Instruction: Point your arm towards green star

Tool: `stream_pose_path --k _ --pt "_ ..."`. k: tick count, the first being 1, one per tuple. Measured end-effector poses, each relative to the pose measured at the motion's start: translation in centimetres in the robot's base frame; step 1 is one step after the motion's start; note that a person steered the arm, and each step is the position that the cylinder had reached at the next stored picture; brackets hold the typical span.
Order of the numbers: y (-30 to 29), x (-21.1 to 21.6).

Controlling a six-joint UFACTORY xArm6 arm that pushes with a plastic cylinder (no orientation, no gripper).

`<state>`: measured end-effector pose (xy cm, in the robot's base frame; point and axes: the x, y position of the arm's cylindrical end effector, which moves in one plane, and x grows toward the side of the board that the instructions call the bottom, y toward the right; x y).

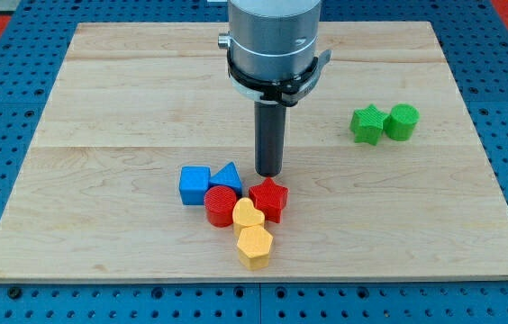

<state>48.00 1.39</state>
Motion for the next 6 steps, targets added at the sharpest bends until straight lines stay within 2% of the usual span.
stream_pose_path --k 2,3,6 --pt "6.3 -2.3" --pt "8.0 -0.7" --pt "11.6 -0.7"
